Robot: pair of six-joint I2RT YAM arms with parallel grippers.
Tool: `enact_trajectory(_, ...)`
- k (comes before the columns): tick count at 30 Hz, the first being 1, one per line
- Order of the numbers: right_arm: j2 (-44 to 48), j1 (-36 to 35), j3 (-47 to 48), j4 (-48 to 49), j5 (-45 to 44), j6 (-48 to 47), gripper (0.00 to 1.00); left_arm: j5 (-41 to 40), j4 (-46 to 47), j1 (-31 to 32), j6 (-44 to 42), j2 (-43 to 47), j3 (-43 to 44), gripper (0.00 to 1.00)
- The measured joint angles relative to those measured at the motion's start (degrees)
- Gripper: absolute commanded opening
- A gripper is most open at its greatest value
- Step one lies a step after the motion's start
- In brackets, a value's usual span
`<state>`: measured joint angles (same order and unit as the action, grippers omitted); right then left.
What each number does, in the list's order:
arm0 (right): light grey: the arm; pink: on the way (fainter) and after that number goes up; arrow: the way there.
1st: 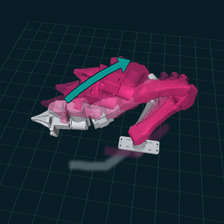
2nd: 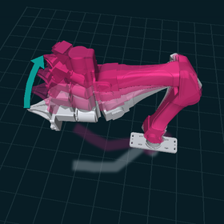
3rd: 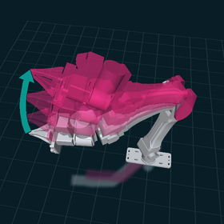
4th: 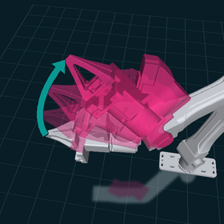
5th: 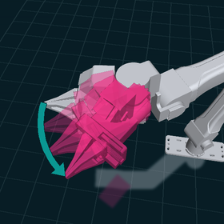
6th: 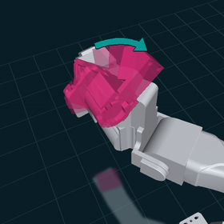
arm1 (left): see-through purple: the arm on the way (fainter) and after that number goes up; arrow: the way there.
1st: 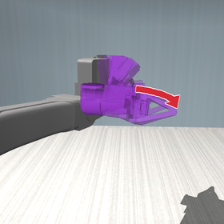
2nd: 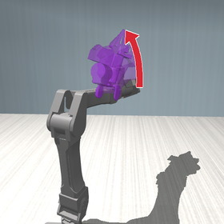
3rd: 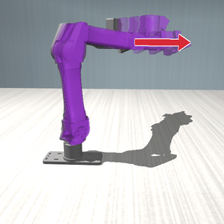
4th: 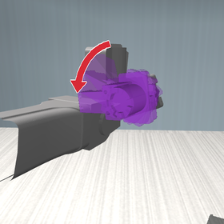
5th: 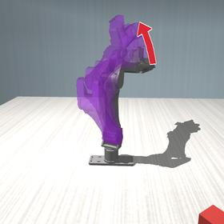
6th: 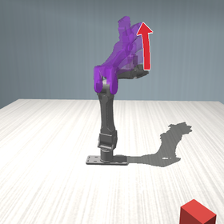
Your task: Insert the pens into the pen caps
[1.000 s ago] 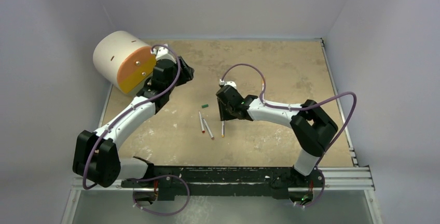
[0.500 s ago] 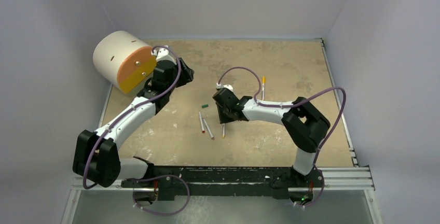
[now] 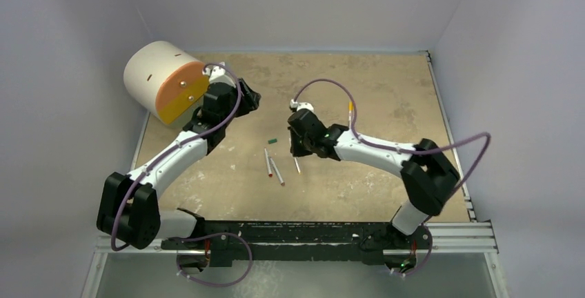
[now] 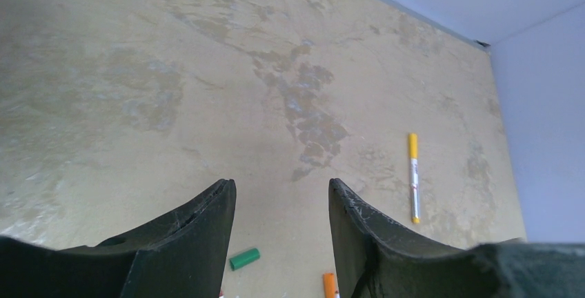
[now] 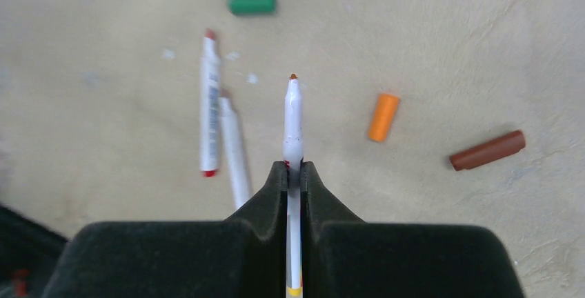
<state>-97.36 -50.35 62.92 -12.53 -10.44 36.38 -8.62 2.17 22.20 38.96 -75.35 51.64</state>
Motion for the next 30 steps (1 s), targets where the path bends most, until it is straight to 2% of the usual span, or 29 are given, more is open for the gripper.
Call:
enact_trajectory(4,10.01,0.52,-0.33,3.63,0.15,-0.70,0.00,8.72,12.20,-0.04,1.66,0.09,-6.36,0.51)
enact_trajectory(6,15.39,2.08,-1.88,8.48,2.05,-0.92,0.00,15.26,23.41,-0.04,5.27,0.00,-11.21,0.51)
enact_trajectory(9,23.56,8.46,-7.39,17.62,6.56,-0.44,0.00,24.37,42.47,0.04,12.74,-1.84,-15.93,0.52)
enact_trajectory(13,31.04,16.02,-13.46,25.42,9.90,-0.31,0.00,32.13,63.60,0.33,21.66,-5.03,-16.46,0.53)
enact_trajectory(17,32.48,16.13,-13.31,29.57,12.68,-1.75,0.00,37.70,78.75,1.97,28.15,-7.76,-15.58,0.53)
enact_trajectory(21,33.70,16.02,-12.94,31.69,15.23,-2.58,0.00,41.59,83.87,5.22,30.99,-10.58,-13.44,0.53)
enact_trajectory(30,37.53,16.02,-11.80,34.40,18.03,-2.89,0.00,43.67,83.82,7.76,29.86,-11.63,-10.78,0.54)
